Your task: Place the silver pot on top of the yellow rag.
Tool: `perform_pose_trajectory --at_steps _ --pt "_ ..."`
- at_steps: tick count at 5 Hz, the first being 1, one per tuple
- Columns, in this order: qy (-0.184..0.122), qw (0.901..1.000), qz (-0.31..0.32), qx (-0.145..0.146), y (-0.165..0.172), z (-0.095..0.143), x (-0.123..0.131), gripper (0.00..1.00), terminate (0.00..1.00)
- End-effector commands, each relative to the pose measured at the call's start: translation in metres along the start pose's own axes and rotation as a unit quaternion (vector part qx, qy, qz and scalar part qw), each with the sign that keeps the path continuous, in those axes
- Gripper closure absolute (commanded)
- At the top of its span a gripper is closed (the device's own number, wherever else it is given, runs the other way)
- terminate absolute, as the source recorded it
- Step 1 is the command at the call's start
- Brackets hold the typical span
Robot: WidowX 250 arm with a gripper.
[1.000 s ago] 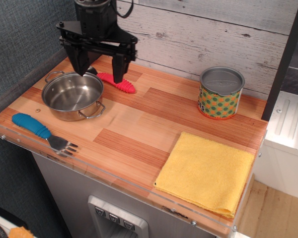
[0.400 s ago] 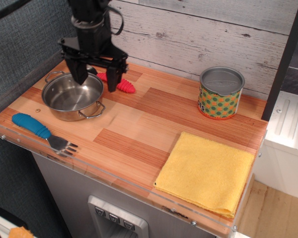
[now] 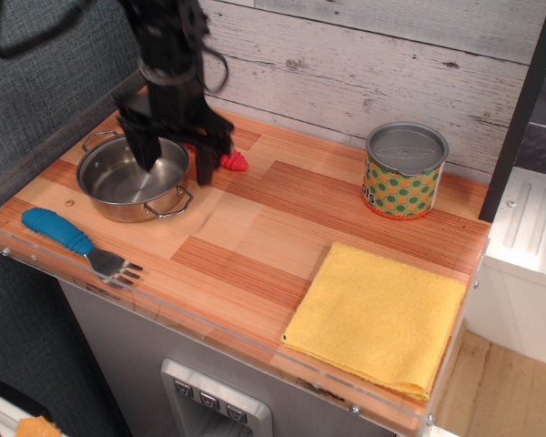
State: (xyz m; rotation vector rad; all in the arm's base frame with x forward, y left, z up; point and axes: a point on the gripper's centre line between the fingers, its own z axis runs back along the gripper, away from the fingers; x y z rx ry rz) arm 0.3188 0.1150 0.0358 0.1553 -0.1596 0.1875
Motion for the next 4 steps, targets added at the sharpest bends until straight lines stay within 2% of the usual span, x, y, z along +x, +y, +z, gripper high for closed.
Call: perform_pose_trajectory --at_steps 1,2,3,4 --pt "0.002 0.9999 0.008 -0.007 0.0065 -0.0034 0.0043 0.0 0.0" --pt "0.004 0.9999 0.01 -0.008 0.0068 -0.0079 0.0036 0.0 0.0" --pt "0.012 0.9997 0.023 -0.005 0.0105 -0.0132 0.0026 1.0 0.0" --pt "0.012 0.9996 0.027 0.0 0.0145 -0.0125 0.0024 1.0 0.0"
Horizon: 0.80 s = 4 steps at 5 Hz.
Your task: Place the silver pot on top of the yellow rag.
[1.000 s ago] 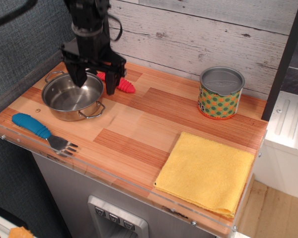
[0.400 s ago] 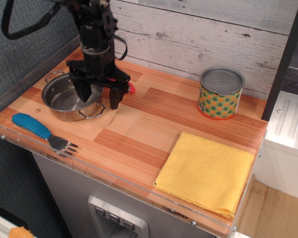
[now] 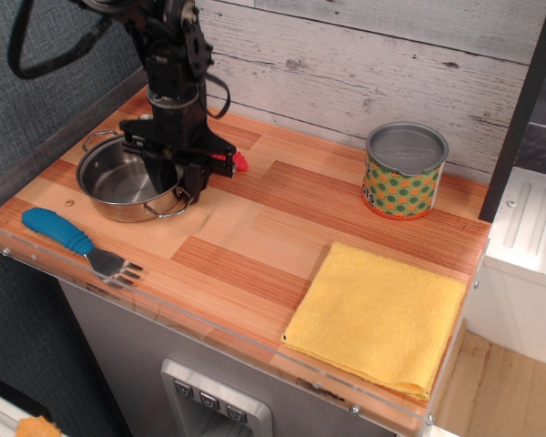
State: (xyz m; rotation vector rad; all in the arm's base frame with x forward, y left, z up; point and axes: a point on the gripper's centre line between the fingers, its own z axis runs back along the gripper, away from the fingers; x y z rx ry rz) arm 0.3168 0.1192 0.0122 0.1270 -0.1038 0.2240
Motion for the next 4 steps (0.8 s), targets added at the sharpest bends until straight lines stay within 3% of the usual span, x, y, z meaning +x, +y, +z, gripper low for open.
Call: perform_pose_trajectory --at_steps 1,2,3,4 --pt "-0.034 0.9994 0.0 0.013 0.019 0.039 0.006 1.0 0.0" --pt "-0.069 0.9975 0.001 0.015 0.02 0.067 0.01 1.0 0.0" --pt "-0.08 0.996 0.006 0.038 0.021 0.089 0.01 1.0 0.0" --pt "-0.076 0.9963 0.006 0.039 0.016 0.1 0.006 1.0 0.0"
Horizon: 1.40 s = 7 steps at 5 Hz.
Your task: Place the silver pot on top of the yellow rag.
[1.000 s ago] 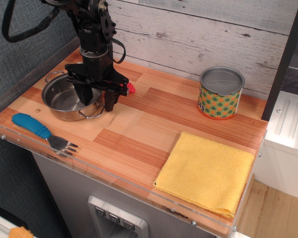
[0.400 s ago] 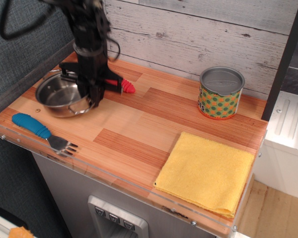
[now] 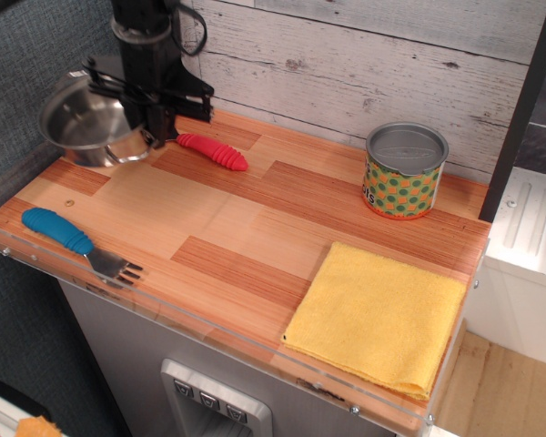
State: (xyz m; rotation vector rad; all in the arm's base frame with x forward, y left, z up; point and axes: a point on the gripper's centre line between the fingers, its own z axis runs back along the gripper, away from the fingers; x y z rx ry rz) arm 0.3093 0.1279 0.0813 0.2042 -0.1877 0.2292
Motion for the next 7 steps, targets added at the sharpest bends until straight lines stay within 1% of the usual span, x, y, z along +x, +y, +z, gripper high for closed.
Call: perform_pose_trajectory --at_steps 1,2,3,4,5,6,7 --pt "-0.027 0.9996 -0.01 0.007 -0.023 0.042 -0.003 1.0 0.0" --pt "-0.025 0.9994 -0.025 -0.003 -0.051 0.046 -0.015 1.0 0.0" --pt "-0.033 0.9976 -0.052 -0.03 -0.082 0.05 -0.028 1.0 0.0" --pt "-0.039 0.995 -0.078 -0.049 -0.113 0.056 -0.043 1.0 0.0" --pt "-0.038 0.9921 -0.102 -0.063 -0.143 0.06 -0.057 1.0 0.0" --pt "-0.037 0.9872 -0.137 -0.072 -0.18 0.063 -0.074 1.0 0.0" --pt "-0.033 0.9833 -0.163 -0.074 -0.213 0.06 -0.088 1.0 0.0"
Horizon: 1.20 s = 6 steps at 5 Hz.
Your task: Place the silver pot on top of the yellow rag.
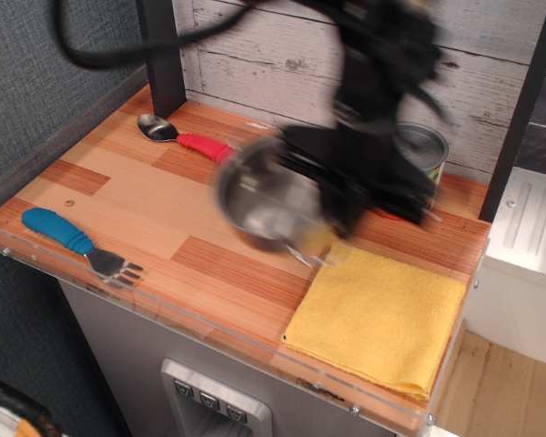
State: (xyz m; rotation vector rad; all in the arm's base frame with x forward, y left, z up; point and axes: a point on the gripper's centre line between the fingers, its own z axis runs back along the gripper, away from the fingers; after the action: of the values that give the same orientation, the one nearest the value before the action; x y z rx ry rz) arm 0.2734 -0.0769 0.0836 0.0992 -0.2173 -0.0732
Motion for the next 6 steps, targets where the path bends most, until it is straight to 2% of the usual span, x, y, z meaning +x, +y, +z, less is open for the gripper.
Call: perform_pose_trajectory --at_steps 1,4,5,6 --pt "-0.001 0.9992 -0.038 -0.008 -0.053 -0.01 -0.006 1.0 0.0" --pt "0.007 0.9984 -0.055 -0.004 -0.063 -0.04 -0.012 1.0 0.0" --pt "0.004 0.9979 -0.063 -0.014 -0.067 -0.035 -0.009 0.0 0.0" --pt "0.014 0.9983 -0.048 -0.03 -0.059 -0.033 -0.008 0.0 0.0"
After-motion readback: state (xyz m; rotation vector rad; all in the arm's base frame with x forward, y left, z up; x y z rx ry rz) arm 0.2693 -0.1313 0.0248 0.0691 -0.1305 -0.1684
